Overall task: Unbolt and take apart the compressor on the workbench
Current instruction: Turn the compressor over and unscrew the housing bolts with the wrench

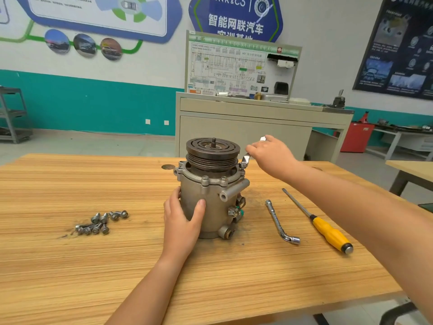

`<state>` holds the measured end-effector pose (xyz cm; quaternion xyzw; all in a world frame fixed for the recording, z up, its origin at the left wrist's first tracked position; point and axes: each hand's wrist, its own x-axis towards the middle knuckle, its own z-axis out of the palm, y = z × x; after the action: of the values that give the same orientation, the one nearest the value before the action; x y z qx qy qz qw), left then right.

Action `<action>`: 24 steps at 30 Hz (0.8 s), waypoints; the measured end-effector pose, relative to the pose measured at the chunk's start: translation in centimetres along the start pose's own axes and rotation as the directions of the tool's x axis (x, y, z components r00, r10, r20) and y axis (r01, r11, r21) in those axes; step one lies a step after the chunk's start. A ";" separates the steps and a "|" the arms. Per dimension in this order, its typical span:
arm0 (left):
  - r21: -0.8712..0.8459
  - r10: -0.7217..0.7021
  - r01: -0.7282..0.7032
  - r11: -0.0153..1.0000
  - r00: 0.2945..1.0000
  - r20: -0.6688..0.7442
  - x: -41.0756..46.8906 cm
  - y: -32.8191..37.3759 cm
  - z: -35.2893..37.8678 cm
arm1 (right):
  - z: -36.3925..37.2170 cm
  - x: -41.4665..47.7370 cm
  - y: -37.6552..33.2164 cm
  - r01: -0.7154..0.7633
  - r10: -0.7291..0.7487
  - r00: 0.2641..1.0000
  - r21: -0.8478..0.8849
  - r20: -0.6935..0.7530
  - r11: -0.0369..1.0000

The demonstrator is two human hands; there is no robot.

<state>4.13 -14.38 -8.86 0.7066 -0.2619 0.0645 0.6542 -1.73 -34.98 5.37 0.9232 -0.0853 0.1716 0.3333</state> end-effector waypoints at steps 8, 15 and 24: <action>-0.011 -0.014 0.014 1.000 1.000 0.003 0.0 0.1 0.0 | -1.7 -4.3 0.9 -0.332 0.423 0.905 0.533 -0.055 0.779; -0.015 -0.028 0.028 0.999 1.000 0.009 0.0 0.2 0.0 | -5.1 -7.1 -0.5 -0.261 0.216 0.955 0.226 0.205 0.938; -0.012 -0.034 0.034 0.999 0.999 0.012 0.1 0.2 -0.1 | -5.5 -6.9 -1.8 -0.244 0.204 0.934 0.106 0.294 0.964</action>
<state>4.12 -14.35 -8.64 0.7073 -0.2541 0.0474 0.6580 -9.02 -29.81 5.71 0.9435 -0.2241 0.0815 0.2300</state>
